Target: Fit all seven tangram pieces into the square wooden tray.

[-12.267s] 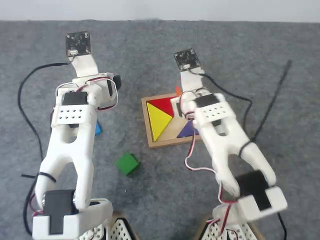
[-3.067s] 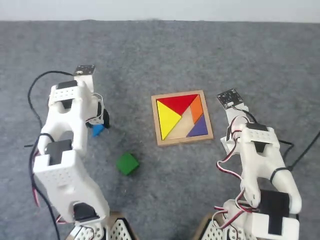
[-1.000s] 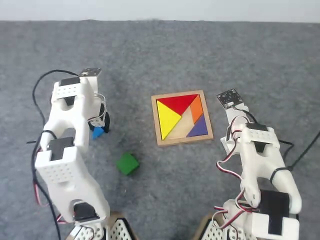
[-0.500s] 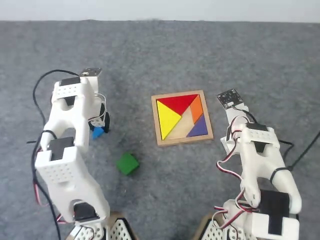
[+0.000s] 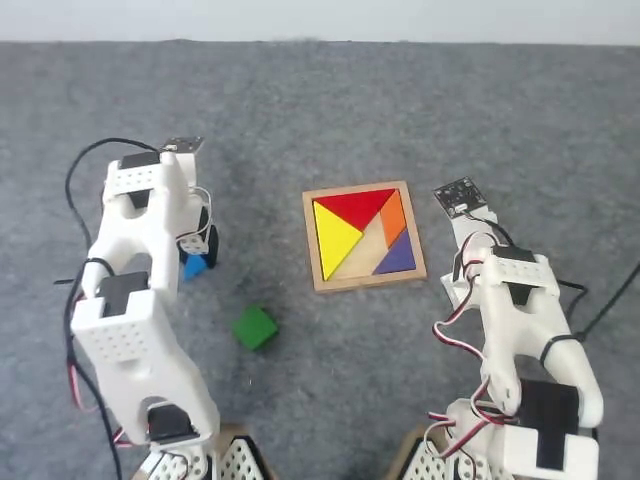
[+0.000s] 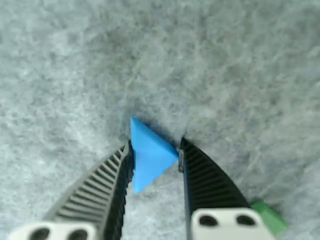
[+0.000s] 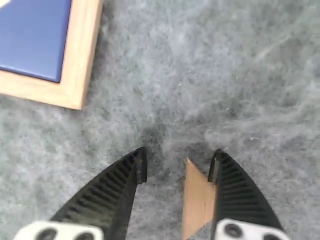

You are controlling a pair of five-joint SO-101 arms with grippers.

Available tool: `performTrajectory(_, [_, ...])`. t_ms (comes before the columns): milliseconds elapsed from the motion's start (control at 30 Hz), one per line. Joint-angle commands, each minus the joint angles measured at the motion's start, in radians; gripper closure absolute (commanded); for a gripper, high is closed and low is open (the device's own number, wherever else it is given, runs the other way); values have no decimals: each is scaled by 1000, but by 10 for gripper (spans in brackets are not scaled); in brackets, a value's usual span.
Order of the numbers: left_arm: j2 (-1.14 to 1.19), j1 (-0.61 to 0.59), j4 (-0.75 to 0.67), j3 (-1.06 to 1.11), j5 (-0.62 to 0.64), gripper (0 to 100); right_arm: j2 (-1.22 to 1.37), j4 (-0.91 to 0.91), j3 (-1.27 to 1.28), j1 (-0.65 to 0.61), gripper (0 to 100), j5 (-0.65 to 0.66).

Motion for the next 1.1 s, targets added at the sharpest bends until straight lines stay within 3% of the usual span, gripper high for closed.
performTrajectory(0, [-5, 2, 38, -35, -9, 913, -50, -18, -6, 2, 786, 15])
performTrajectory(533, [-150, 11, 43, 2, -12, 912, -50, -18, -6, 4, 786, 15])
performTrajectory(767, [-150, 26, -29, 107, -12, 908, -50, -18, -6, 4, 786, 15])
performTrajectory(900, [-149, 11, -46, 105, -12, 856, -50, -18, -6, 4, 786, 15])
performTrajectory(1067, [-43, 12, -86, 93, -14, 848, -50, -18, -6, 4, 786, 15])
